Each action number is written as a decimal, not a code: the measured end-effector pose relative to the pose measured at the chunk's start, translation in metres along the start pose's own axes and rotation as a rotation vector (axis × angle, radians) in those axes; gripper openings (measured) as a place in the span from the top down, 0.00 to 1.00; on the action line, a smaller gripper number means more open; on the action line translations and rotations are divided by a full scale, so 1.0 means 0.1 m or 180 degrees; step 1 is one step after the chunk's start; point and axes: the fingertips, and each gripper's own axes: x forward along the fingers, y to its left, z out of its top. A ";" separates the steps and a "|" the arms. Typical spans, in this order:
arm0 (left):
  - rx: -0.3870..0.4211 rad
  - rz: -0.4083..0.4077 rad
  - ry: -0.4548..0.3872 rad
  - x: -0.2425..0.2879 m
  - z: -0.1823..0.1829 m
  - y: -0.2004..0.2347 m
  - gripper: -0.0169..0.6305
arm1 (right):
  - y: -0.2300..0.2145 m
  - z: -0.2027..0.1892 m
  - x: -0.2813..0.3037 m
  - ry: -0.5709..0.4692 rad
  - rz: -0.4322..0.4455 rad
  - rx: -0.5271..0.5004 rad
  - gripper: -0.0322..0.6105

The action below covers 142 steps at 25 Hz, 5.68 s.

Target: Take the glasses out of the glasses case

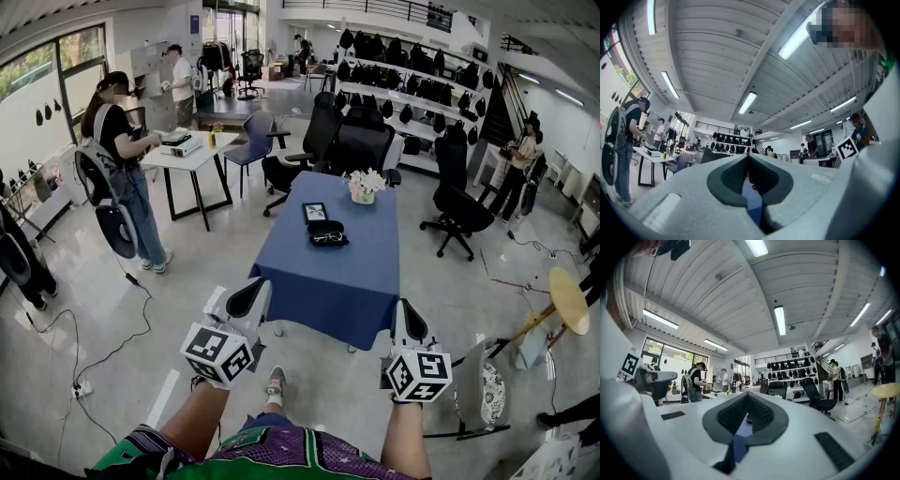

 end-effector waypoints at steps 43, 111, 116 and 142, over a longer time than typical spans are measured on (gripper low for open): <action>-0.0004 0.0037 0.0069 0.13 0.01 0.19 0.95 | 0.13 -0.06 0.32 0.0064 0.0186 0.0083 0.94; -0.0262 -0.0349 0.0330 3.38 -0.96 2.53 0.95 | -0.25 -0.29 4.37 0.0380 0.0355 -0.0077 0.94; -0.0331 -0.0125 0.0358 3.75 -1.04 2.62 0.95 | -0.44 -0.15 4.79 0.0274 0.0551 -0.0118 0.94; 0.0199 -0.0491 0.0491 4.47 -1.30 2.32 0.74 | -0.80 -0.30 5.15 0.0297 0.0638 -0.0026 0.94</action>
